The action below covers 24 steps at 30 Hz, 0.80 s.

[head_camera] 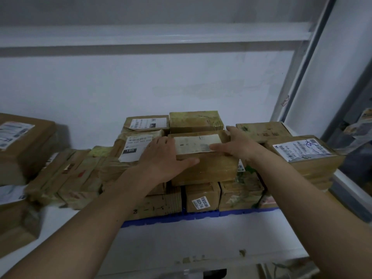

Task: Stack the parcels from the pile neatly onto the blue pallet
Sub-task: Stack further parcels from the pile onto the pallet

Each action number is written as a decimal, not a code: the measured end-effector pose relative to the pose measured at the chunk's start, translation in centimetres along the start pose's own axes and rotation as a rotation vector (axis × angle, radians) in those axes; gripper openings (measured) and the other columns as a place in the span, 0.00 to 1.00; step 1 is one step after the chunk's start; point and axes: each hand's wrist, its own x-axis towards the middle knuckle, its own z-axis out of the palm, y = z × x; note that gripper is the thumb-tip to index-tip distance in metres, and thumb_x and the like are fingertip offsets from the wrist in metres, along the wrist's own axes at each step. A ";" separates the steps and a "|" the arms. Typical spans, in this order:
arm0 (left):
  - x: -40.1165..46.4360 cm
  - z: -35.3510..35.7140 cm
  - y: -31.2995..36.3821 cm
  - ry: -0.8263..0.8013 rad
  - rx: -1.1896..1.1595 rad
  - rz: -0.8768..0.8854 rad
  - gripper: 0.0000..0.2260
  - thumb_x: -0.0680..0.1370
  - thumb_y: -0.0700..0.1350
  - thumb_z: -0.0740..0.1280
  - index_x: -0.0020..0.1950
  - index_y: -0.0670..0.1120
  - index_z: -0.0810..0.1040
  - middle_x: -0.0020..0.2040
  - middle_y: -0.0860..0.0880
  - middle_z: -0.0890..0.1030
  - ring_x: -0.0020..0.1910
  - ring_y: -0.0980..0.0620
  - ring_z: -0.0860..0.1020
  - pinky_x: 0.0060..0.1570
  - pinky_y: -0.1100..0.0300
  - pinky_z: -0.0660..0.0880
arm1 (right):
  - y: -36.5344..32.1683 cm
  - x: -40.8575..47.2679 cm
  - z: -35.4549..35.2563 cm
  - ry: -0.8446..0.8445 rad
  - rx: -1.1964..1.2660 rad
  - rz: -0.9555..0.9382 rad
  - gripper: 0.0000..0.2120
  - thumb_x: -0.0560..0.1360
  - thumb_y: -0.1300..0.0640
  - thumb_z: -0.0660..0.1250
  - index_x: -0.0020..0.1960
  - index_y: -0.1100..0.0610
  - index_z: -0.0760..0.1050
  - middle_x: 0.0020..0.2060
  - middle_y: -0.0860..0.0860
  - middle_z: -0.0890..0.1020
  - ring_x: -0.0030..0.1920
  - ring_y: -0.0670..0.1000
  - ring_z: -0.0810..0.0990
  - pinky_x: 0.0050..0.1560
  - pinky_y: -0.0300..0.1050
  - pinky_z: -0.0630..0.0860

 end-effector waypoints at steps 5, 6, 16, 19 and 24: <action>-0.6 -3.2 -0.6 0.205 -0.052 -0.022 0.32 0.75 0.68 0.58 0.71 0.49 0.67 0.69 0.48 0.71 0.66 0.47 0.69 0.59 0.51 0.69 | -3.8 -0.2 0.5 0.072 -0.429 -0.227 0.32 0.75 0.47 0.66 0.74 0.57 0.60 0.71 0.55 0.67 0.69 0.57 0.66 0.67 0.52 0.67; -1.1 -3.6 -1.0 0.234 -0.049 -0.039 0.31 0.75 0.67 0.58 0.71 0.49 0.67 0.69 0.48 0.71 0.66 0.47 0.69 0.58 0.51 0.69 | -4.8 -0.3 1.1 0.061 -0.454 -0.286 0.30 0.76 0.48 0.66 0.73 0.57 0.62 0.70 0.55 0.68 0.69 0.58 0.67 0.67 0.53 0.67; -12.4 -4.6 -7.2 0.319 0.013 -0.396 0.25 0.78 0.61 0.60 0.69 0.47 0.71 0.68 0.46 0.72 0.66 0.46 0.67 0.64 0.53 0.65 | -12.7 -4.4 11.5 -0.255 -0.389 -0.804 0.22 0.80 0.57 0.57 0.73 0.59 0.62 0.72 0.54 0.65 0.72 0.53 0.62 0.69 0.42 0.56; -15.7 -5.0 -8.8 0.307 0.033 -0.457 0.25 0.78 0.59 0.59 0.71 0.48 0.69 0.68 0.44 0.72 0.66 0.44 0.69 0.64 0.54 0.65 | -14.6 -6.6 14.2 -0.338 -0.348 -0.856 0.20 0.80 0.61 0.57 0.71 0.60 0.64 0.70 0.56 0.68 0.69 0.54 0.66 0.65 0.38 0.58; -19.7 -5.4 -11.5 0.272 0.048 -0.595 0.16 0.77 0.58 0.62 0.57 0.49 0.77 0.56 0.47 0.78 0.54 0.45 0.76 0.43 0.59 0.66 | -16.9 -9.3 17.6 -0.396 -0.472 -0.901 0.16 0.79 0.59 0.56 0.65 0.59 0.70 0.63 0.56 0.74 0.62 0.55 0.73 0.61 0.45 0.70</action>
